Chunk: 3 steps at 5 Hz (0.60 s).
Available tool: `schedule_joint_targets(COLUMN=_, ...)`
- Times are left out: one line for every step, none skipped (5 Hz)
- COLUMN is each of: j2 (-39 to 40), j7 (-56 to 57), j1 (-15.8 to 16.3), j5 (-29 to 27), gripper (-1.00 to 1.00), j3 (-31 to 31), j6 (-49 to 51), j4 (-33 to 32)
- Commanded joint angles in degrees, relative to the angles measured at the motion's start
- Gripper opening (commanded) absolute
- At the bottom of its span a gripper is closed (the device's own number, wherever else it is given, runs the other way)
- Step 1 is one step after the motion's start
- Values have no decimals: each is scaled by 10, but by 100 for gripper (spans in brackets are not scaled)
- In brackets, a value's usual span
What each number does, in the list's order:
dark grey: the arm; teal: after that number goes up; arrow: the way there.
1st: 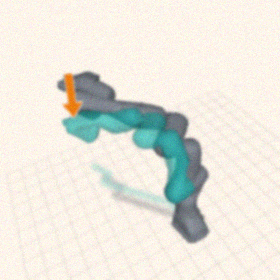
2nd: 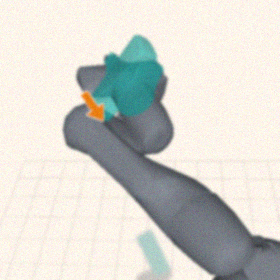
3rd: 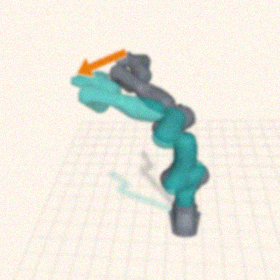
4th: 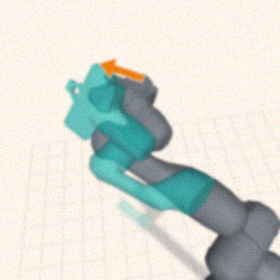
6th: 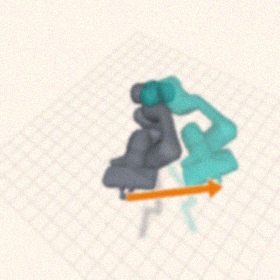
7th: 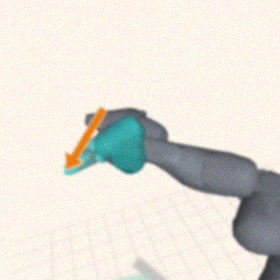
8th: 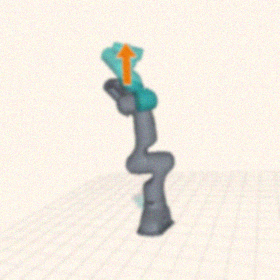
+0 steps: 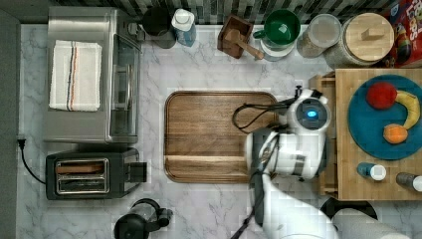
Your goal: Close the drawer.
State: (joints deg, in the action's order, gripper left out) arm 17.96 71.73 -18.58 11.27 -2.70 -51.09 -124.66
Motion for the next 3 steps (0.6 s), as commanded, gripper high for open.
schedule_joint_targets(j2=28, j7=93, j1=-95, j5=-8, gripper=-100, j3=-69, j6=-1, j4=140)
schedule_joint_targets(j2=24, j7=80, j1=-95, j5=-16, gripper=-100, j3=-72, j6=-32, j4=125)
schedule_joint_targets(j2=24, j7=81, j1=-95, j5=-16, gripper=-100, j3=-73, j6=-32, j4=125)
